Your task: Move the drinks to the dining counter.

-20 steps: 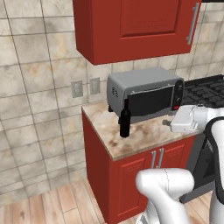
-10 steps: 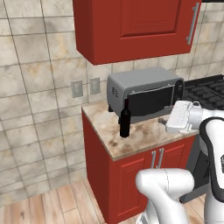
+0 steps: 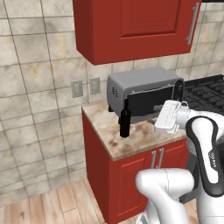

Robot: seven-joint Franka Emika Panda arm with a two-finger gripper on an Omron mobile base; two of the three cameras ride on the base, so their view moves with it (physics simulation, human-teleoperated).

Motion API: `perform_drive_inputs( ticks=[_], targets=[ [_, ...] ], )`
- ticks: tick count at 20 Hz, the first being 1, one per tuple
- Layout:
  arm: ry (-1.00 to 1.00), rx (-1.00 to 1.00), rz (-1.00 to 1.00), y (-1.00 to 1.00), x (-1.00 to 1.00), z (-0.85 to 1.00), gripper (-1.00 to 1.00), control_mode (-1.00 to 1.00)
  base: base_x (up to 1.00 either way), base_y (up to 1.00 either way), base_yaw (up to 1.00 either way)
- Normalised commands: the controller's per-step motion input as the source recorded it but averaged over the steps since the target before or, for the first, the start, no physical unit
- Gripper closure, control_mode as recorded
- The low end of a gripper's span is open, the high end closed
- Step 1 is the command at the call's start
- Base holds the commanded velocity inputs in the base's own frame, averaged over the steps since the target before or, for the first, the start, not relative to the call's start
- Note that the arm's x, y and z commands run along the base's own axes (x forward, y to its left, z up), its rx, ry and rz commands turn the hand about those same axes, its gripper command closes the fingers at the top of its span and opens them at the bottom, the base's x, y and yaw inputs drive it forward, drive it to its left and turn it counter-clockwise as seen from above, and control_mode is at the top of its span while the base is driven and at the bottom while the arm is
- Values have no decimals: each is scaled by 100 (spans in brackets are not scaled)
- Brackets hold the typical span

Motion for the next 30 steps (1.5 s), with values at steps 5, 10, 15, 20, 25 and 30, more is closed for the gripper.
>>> perform_drive_inputs(
  ticks=[5,10,15,20,25,30],
  targets=[
    [0,0,0,16,23,0,-100,-100,0,0,0],
    [0,0,-3,0,21,-3,-100,-100,0,0,0],
    [0,1,-5,0,18,-10,-100,-100,0,0,0],
    [0,0,-5,0,23,-13,-100,-100,0,0,0],
    [0,1,-4,-1,26,-12,-100,-100,0,0,0],
    [0,1,-3,-5,25,-10,-100,-100,0,0,0]
  ],
)
